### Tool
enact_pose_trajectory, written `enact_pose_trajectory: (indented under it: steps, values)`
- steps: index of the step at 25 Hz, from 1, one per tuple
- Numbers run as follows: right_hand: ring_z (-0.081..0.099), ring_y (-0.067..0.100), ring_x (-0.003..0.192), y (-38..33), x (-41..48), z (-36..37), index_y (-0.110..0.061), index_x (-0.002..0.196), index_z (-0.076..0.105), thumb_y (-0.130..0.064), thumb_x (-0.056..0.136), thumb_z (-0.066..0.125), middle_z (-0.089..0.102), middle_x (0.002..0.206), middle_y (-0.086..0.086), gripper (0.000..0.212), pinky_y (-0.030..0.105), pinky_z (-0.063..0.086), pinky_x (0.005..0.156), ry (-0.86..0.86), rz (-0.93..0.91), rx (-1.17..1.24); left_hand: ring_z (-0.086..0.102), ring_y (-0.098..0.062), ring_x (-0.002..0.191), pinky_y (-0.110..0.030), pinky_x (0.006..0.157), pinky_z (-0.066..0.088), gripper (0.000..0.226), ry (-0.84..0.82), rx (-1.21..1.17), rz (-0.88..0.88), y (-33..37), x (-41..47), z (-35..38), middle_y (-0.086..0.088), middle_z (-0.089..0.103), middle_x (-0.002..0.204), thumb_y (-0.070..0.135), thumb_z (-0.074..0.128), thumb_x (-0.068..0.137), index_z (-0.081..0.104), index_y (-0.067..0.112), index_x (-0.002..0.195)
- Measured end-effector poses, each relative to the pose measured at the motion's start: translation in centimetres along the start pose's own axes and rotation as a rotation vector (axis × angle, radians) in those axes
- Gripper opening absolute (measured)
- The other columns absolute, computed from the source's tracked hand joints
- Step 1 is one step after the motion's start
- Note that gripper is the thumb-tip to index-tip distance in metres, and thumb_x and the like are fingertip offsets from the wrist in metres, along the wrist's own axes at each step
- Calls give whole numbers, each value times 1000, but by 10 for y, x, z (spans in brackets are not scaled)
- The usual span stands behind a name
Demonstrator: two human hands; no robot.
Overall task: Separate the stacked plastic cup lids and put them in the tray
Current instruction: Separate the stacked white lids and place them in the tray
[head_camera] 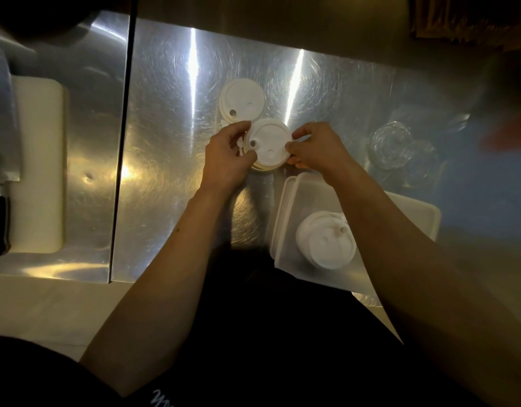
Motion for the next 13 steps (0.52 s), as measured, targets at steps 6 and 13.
enact_pose_trajectory:
  steps: [6,13]
  values:
    - [75,32,84,4,9,6,-8,109,65,-15,83,70,72,102,21,27,50,62,84,-21,18,-34,61,-15,116,-37,102,51,60,-7,-14,-6,-16,0,3,-6,64,124,5,71,69,59,11,127]
    - [70,35,102,0,8,10,-12,117,65,-15,80,68,70,112,22,37,52,58,93,-45,-5,-52,61,-15,114,-31,101,51,58,-15,78,41,-7,1,5,-3,65,124,4,71,73,59,13,128]
Point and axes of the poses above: each hand's wrist, its own x-axis towards the middle knuckle, its own z-axis out of the palm, y = z × x, the point moved 10 cm from there along x, towards the middle knuckle
